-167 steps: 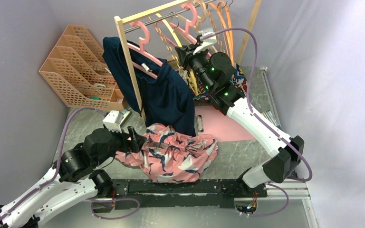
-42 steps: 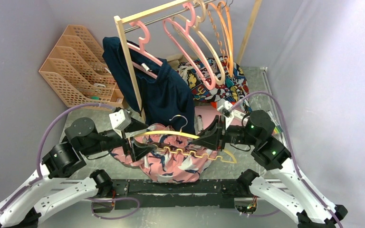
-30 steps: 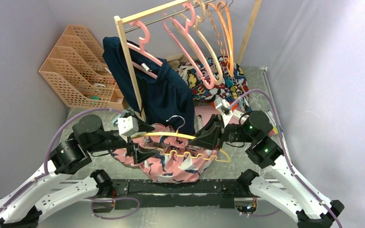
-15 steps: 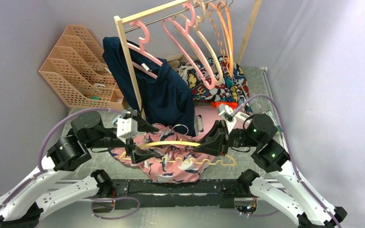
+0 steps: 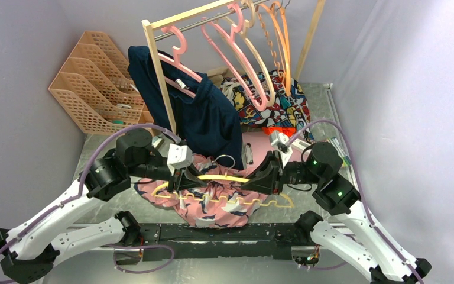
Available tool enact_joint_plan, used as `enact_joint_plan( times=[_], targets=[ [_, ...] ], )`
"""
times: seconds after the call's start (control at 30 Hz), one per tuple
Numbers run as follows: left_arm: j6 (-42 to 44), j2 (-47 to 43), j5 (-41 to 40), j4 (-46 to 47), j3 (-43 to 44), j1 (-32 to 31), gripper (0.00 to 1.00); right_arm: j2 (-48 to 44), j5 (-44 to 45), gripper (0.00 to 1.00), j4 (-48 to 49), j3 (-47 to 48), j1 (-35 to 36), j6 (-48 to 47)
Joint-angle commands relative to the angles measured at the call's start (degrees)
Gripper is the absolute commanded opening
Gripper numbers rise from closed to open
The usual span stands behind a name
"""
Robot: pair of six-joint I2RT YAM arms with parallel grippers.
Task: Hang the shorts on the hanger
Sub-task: Hang the shorts on the hanger.
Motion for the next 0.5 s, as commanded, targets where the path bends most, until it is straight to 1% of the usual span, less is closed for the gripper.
enact_joint_plan(
  times=[0.0,0.03,0.1,0.13,0.23,0.27,0.47],
  targets=[
    [0.0,-0.5,-3.8,1.4,0.4,0.2,0.07,0.7,0.5,0.00,-2.8,3.6,0.0,-2.2],
    [-0.1,-0.9,-4.2,1.5,-0.1,0.3,0.07,0.9,0.7,0.06,-3.6,4.2,0.0,-2.3],
    [-0.2,-1.8,-4.4,1.8,-0.8,0.3,0.07,1.8,0.8,0.24,-6.0,5.6,0.1,-3.2],
    [-0.2,-2.2,-4.4,2.0,-1.0,0.2,0.07,2.4,0.9,0.30,-8.1,6.4,0.0,-3.9],
    [0.0,-2.8,-3.7,2.0,-0.7,0.3,0.07,3.6,1.4,0.44,-12.0,9.3,0.1,-6.1],
    [0.2,-2.9,-3.4,2.0,-0.5,0.2,0.07,4.0,1.5,0.48,-12.8,10.1,0.1,-6.4],
    [-0.3,-2.3,-1.4,3.2,-0.5,0.2,0.07,6.5,1.3,0.55,-12.1,12.6,0.1,-6.6]
  ],
)
